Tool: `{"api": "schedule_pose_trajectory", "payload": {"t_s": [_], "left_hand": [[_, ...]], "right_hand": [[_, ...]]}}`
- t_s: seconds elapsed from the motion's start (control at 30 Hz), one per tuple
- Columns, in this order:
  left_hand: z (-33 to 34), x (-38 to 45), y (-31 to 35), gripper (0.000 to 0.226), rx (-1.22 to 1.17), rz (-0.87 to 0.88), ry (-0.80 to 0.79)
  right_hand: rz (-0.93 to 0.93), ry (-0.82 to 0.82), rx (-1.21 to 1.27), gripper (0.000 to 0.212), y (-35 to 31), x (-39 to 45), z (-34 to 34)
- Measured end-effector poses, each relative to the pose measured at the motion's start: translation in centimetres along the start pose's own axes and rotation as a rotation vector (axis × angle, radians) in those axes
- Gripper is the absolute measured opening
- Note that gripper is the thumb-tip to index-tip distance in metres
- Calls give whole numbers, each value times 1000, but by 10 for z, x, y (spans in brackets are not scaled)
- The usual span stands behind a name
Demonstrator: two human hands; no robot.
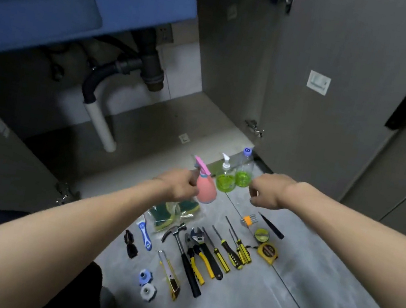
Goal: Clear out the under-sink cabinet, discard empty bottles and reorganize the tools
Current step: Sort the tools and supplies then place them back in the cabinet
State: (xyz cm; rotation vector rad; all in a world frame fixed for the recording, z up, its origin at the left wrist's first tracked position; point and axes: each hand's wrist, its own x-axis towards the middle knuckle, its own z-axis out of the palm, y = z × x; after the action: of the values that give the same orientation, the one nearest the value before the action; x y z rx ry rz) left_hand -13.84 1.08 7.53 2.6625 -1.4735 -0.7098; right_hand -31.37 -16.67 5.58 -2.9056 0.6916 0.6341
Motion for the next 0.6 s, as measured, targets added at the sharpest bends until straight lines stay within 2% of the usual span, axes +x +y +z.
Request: {"api": "schedule_pose_trajectory", "payload": {"t_s": [0.1, 0.3, 0.6], "left_hand": [[-17, -8, 19, 9, 45, 11, 22], [-26, -6, 36, 21, 112, -14, 23], [25, 42, -12, 20, 24, -65, 68]], "right_hand": [[12, -19, 1, 21, 3, -14, -4], [5, 36, 37, 26, -3, -12, -23], [99, 78, 80, 29, -18, 48, -26]]}}
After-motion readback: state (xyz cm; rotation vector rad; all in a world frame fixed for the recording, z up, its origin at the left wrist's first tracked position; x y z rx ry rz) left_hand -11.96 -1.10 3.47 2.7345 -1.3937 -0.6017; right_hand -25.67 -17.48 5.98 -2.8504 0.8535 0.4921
